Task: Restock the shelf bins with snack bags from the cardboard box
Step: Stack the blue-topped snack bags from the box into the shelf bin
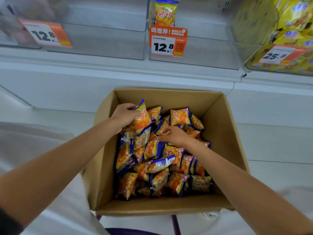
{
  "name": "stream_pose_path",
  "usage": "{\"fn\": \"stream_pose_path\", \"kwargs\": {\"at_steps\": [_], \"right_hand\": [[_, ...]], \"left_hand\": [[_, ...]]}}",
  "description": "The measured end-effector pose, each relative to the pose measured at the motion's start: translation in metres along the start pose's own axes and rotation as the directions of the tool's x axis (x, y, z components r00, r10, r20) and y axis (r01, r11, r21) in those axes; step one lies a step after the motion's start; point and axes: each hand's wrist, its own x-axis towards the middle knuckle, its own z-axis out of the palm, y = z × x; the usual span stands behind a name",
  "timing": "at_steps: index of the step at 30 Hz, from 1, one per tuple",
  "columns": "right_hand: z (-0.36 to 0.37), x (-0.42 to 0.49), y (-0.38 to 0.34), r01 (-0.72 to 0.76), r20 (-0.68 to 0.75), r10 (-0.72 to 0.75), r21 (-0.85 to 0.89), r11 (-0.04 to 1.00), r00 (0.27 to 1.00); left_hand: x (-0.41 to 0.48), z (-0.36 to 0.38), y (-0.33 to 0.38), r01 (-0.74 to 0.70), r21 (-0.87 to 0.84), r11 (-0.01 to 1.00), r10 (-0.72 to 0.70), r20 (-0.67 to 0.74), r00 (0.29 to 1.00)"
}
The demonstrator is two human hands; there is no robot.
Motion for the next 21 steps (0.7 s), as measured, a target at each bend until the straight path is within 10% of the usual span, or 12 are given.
{"fn": "stream_pose_path", "kwargs": {"at_steps": [4, 8, 15, 21], "right_hand": [[0.03, 0.007, -0.001, -0.001, -0.048, -0.003, -0.097, 0.995, 0.999], [-0.011, 0.005, 0.0, 0.047, -0.25, 0.02, 0.256, 0.966, 0.968], [-0.064, -0.036, -0.023, 0.274, -0.254, -0.112, 0.809, 0.519, 0.961], [-0.032, -0.037, -0.026, 0.348, -0.35, -0.189, 0.48, 0.805, 0.918]], "left_hand": [[0.006, 0.001, -0.014, 0.012, 0.041, 0.999, -0.011, -0.031, 0.999], [0.01, 0.001, -0.014, -0.02, 0.011, 1.0, 0.021, -0.093, 0.995], [-0.005, 0.021, 0.004, 0.187, -0.403, 0.896, -0.16, 0.099, 0.982], [-0.022, 0.043, 0.016, 0.237, -0.545, 0.804, -0.013, 0.382, 0.924]]}}
